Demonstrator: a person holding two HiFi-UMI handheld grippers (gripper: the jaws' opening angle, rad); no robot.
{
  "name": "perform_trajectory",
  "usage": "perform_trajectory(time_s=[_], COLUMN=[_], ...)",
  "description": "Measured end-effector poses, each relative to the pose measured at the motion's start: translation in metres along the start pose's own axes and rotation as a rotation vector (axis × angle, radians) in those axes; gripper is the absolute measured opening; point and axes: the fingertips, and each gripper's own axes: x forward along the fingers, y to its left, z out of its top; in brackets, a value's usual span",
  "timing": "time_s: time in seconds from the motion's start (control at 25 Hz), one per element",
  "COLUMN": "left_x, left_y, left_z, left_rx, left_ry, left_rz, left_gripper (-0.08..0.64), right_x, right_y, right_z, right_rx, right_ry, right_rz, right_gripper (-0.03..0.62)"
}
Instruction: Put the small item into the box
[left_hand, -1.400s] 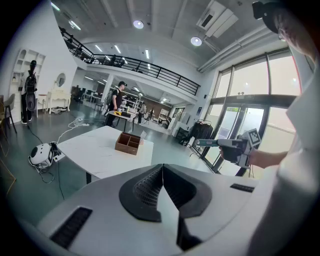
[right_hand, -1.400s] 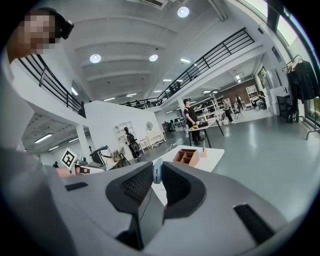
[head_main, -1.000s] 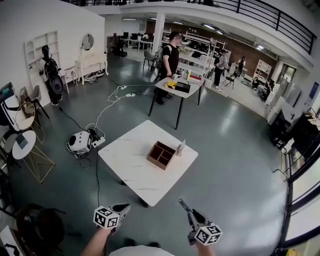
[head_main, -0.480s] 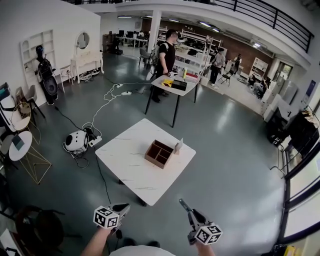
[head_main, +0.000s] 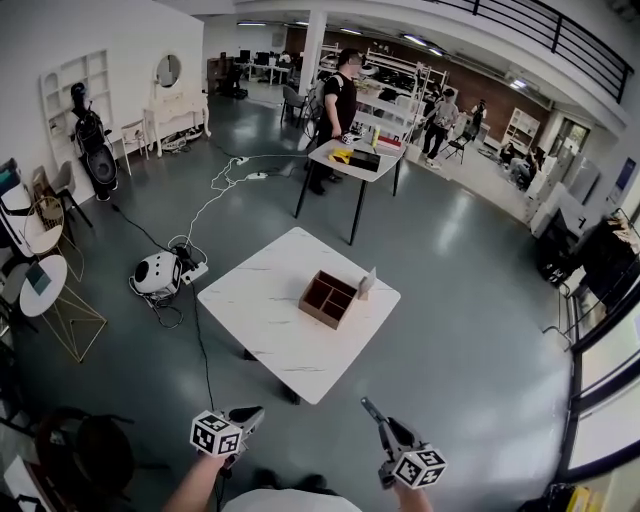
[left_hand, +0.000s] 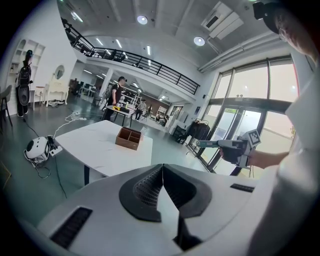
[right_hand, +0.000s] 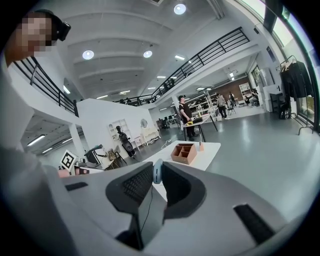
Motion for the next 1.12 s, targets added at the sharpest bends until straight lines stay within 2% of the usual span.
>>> perform_trajectory(time_s=[0.24, 0.68, 1.12], left_x=[-0.016, -0.035, -0.024], left_y=[0.014, 0.026, 0.033], left_z=[-0.007, -0.013, -0.003], left_rx=[-0.002, 0.027, 0.024], left_ry=[0.0, 0.015, 0.015], left_rz=[0.001, -0.001, -0.007], left_gripper=[0.014, 0.014, 0.014], right_x=[0.008, 0.014, 0.029], right_y=[0.014, 0.041, 0.031], right_z=[-0.014, -0.016, -0.011], right_rx=[0.021, 0.009, 0.008], right_ry=[0.003, -0.014, -0.003], right_rz=[-0.007, 0.006, 0.001], right_gripper=[0.075, 0.075, 0.075])
